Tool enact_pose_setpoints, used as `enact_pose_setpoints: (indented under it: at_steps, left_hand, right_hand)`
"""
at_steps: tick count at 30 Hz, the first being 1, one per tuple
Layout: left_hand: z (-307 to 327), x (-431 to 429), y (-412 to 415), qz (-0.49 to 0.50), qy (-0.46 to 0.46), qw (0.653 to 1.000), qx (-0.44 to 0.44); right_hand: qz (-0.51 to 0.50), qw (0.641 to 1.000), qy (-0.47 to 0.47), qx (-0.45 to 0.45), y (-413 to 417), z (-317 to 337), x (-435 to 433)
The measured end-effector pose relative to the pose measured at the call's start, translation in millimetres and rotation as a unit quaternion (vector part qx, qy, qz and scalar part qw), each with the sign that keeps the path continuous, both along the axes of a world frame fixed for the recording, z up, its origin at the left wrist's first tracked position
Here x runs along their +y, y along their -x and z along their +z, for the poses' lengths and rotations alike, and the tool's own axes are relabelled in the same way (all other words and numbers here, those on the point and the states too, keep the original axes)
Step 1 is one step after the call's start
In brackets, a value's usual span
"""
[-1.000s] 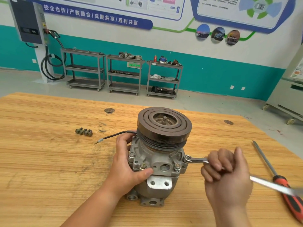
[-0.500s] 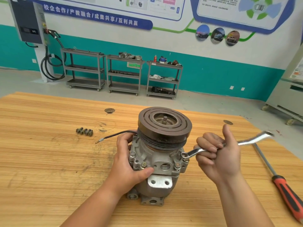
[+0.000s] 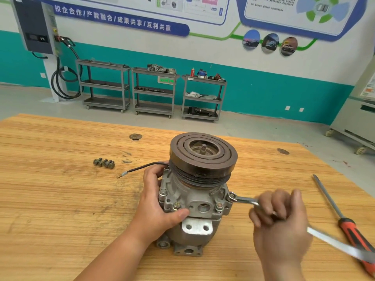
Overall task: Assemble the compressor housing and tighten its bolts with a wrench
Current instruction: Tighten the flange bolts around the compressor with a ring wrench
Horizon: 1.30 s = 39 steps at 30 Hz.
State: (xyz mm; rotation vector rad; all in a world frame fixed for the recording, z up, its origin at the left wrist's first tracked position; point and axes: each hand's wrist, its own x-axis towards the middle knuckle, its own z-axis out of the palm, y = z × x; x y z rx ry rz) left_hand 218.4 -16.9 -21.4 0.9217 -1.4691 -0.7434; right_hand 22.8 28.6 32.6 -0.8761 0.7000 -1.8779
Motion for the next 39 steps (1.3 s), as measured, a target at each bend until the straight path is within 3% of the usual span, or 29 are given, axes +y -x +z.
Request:
enact_pose_setpoints:
  at_steps: [2,4,7,12,15,19,22,27,32,35,37,39]
  left_hand:
    - [0.1,-0.3,-0.1,0.002,-0.005,1.0,-0.001]
    - [0.1,-0.1,-0.4,-0.001,-0.007,1.0,0.003]
    - [0.9,0.5,-0.3,-0.005,-0.011,1.0,0.008]
    - [1.4,0.2,-1.5,-0.001,-0.006,1.0,-0.005]
    - [1.8,0.6,-1.8,-0.004,-0.002,1.0,-0.009]
    - [1.4,0.0,-1.9,-0.001,0.003,1.0,-0.016]
    - [1.2,-0.6,-1.8,0.005,0.003,1.0,-0.017]
    - [2.9,-0.1,-1.4,0.002,0.007,1.0,-0.016]
    - [2.8,1.2,-1.6,-0.003,-0.007,1.0,-0.009]
    - [3.2,1.5,-1.7,0.003,-0.01,1.0,-0.018]
    - [3.6,1.4,-1.5,0.002,-0.015,1.0,-0.018]
    - [3.9,1.7,-1.2,0.002,-0.016,1.0,-0.017]
  right_hand:
    - [-0.061,0.987,0.049,0.138,-18.0,-6.5,16.8]
    - [-0.08,0.974,0.082,0.196,-27.8,-5.6,21.2]
    - [-0.052,0.993,0.088,0.063,-13.2,6.1,18.4]
    - [0.136,0.987,-0.049,-0.072,16.2,11.8,-13.7]
    - [0.222,0.971,-0.061,-0.067,22.1,10.0,-32.7]
    - [0.332,0.943,-0.009,-0.026,28.2,11.4,-54.7]
    - [0.419,0.905,0.031,-0.074,34.0,12.3,-65.2]
    - [0.427,0.902,-0.041,-0.044,37.8,11.6,-72.2]
    - [0.319,0.936,-0.125,-0.076,27.7,15.5,-60.0]
    - [0.155,0.979,-0.078,-0.107,16.2,8.3,-33.3]
    - [0.024,0.999,-0.01,-0.047,4.6,-1.5,-7.0]
    - [-0.08,0.993,0.053,0.071,-11.3,-10.6,14.4]
